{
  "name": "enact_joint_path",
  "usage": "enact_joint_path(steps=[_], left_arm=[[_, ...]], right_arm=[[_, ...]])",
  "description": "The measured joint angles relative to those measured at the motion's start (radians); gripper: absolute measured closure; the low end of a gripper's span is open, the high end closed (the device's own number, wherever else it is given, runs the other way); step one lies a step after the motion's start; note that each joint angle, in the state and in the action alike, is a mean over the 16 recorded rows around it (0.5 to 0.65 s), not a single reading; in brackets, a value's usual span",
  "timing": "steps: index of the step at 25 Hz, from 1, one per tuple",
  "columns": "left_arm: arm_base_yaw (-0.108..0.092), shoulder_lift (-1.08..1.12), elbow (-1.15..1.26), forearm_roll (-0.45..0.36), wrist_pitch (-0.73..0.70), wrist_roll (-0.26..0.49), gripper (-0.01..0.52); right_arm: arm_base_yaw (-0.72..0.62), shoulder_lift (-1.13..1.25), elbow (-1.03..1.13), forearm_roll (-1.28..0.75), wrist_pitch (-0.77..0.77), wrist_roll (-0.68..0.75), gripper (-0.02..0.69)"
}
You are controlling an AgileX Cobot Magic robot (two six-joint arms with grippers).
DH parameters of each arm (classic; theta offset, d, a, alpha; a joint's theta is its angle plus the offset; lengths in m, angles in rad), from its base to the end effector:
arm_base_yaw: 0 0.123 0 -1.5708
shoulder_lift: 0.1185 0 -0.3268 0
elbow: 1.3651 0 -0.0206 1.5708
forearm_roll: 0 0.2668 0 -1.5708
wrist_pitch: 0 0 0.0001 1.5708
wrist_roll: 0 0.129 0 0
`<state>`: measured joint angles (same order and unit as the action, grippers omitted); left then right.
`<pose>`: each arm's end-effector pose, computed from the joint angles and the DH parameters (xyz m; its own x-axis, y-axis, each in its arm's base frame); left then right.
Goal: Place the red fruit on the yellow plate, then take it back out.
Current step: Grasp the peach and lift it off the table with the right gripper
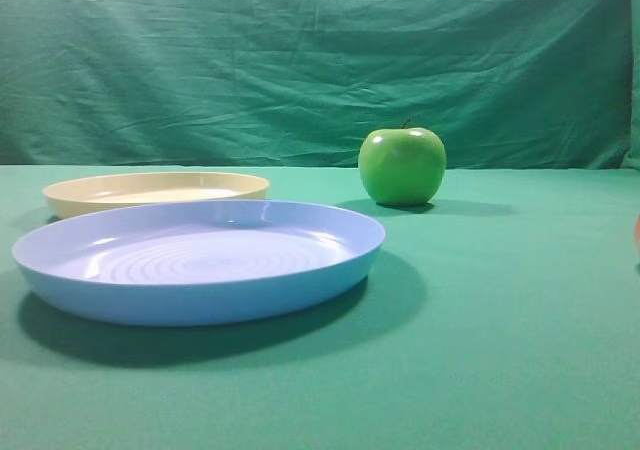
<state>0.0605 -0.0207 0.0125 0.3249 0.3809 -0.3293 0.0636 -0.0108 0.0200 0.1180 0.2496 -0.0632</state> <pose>0.0609 0.0191 0.1669 -0.2590 -0.0418 -0.9650 -0.1811 0.9834 0.0060 0.0662 0.0080 0.1775 -0.1733 0.0402 -0.9841 -0.0834 0.9950 0.0553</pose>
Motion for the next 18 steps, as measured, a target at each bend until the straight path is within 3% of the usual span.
enact_joint_path(steps=[8,18], left_arm=[[0.0,0.0,0.0,0.0,0.0,0.0,0.514],[0.0,0.0,0.0,0.0,0.0,0.0,0.514]], right_arm=[[0.0,0.006,-0.097,0.001,-0.025,-0.005,0.665],[0.0,0.138,-0.33,0.071,0.203,-0.072,0.665]])
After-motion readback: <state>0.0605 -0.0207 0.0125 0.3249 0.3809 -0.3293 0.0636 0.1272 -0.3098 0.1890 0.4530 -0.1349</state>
